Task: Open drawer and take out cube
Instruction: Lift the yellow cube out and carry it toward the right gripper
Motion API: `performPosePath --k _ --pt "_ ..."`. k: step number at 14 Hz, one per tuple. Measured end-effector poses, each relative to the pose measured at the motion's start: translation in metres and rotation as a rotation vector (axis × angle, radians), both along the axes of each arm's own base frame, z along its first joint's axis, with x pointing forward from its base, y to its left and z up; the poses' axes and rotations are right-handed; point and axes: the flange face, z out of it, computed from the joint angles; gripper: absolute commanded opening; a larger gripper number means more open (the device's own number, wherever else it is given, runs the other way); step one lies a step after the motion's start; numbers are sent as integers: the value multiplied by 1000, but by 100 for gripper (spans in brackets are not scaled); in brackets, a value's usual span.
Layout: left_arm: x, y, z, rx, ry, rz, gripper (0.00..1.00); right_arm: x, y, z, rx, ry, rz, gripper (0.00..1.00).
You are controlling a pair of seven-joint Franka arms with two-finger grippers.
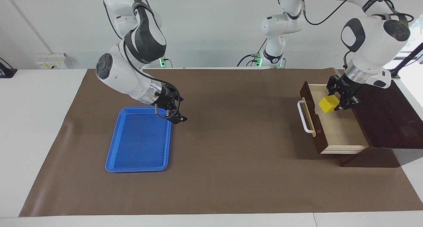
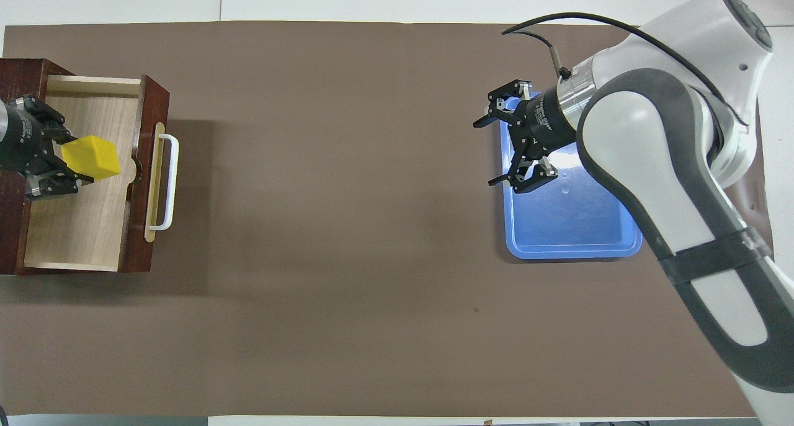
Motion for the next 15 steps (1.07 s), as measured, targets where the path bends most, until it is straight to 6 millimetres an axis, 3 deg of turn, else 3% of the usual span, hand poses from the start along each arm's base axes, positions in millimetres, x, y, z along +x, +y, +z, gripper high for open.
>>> performPosePath --k 3,4,7,11,13,15 --pt "-7 -88 10 4 23 12 0 2 -18 -1 8 -8 23 100" --pt "-20 -149 5 5 35 -6 0 1 -11 -1 8 -8 33 100" --pt "-46 -237 4 -39 14 -21 0 -4 10 0 5 -1 34 100" --pt "-68 -322 -38 -56 -1 -43 0 -9 54 7 30 -8 -15 100" --pt "-67 -341 -49 -76 -27 -24 0 -12 67 8 46 -7 -12 100" --pt "-74 -358 -45 -97 -55 -34 0 -12 69 2 52 2 -10 100"
